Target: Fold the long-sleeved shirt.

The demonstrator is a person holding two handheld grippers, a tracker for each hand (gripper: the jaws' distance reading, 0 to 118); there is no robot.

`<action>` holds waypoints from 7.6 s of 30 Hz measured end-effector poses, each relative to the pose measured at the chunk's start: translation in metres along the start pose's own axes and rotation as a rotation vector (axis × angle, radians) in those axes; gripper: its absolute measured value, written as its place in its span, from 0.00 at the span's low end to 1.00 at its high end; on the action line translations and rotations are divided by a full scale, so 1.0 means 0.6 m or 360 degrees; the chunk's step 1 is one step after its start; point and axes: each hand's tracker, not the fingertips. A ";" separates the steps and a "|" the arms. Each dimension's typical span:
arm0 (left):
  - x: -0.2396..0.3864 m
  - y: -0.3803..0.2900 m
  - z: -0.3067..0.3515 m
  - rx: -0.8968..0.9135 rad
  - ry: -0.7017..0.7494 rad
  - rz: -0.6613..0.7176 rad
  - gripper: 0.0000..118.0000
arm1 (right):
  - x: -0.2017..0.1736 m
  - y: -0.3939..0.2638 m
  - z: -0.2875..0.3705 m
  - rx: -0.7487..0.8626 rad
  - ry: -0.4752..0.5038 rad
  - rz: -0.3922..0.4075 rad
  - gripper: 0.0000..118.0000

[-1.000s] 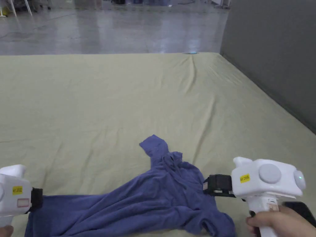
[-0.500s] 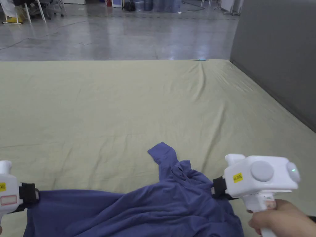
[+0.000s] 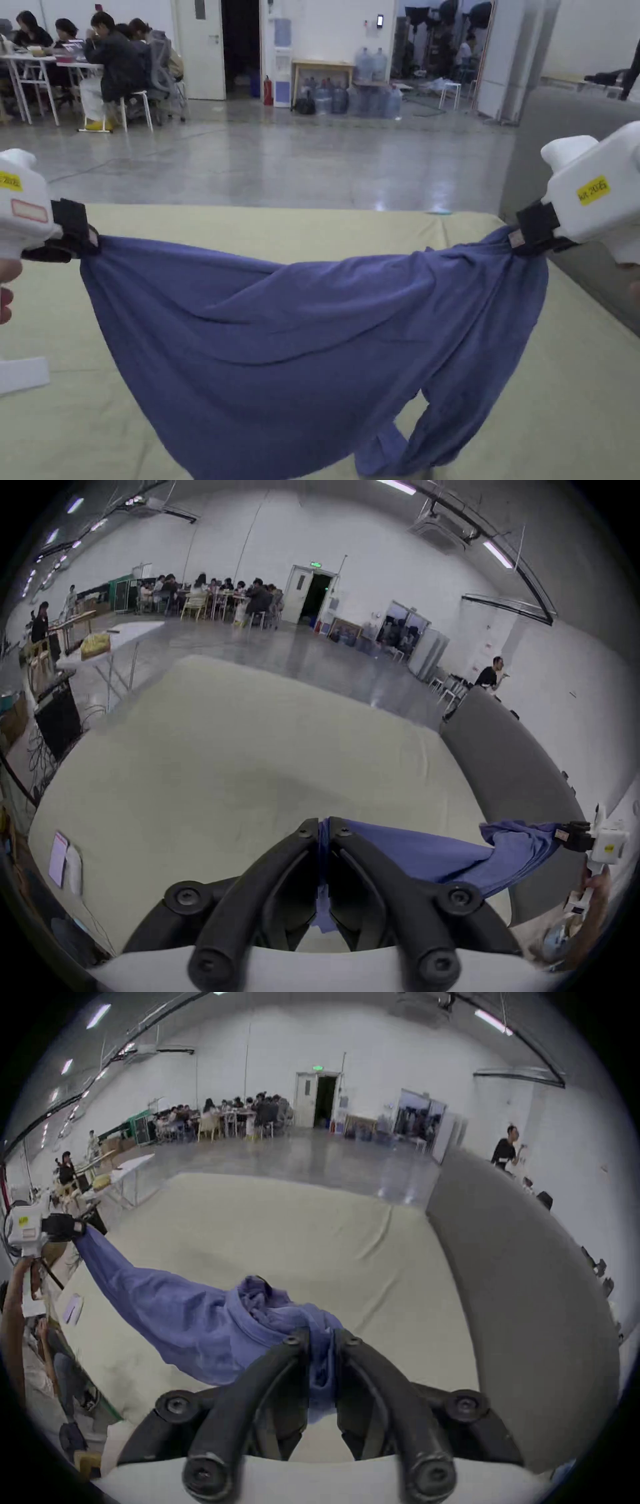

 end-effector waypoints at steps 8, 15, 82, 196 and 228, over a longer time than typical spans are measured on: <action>0.050 0.204 -0.054 0.0100 0.0038 0.0181 0.00 | 0.027 0.219 -0.051 0.0031 -0.0076 -0.0135 0.07; 0.092 0.281 -0.065 0.0248 0.0017 0.0181 0.00 | 0.045 0.316 -0.068 0.0149 -0.0172 -0.0215 0.07; -0.154 -0.518 0.038 -0.0466 -0.0039 0.0038 0.97 | -0.060 -0.589 -0.069 -0.0445 0.0157 -0.0305 0.81; 0.109 0.215 -0.193 -0.0117 0.0115 -0.0148 0.00 | 0.013 0.256 -0.209 -0.0074 -0.0151 -0.0107 0.00; -0.095 -0.485 -0.042 -0.0886 0.0022 -0.0168 0.00 | -0.080 -0.559 -0.191 -0.0667 0.0316 -0.0100 0.00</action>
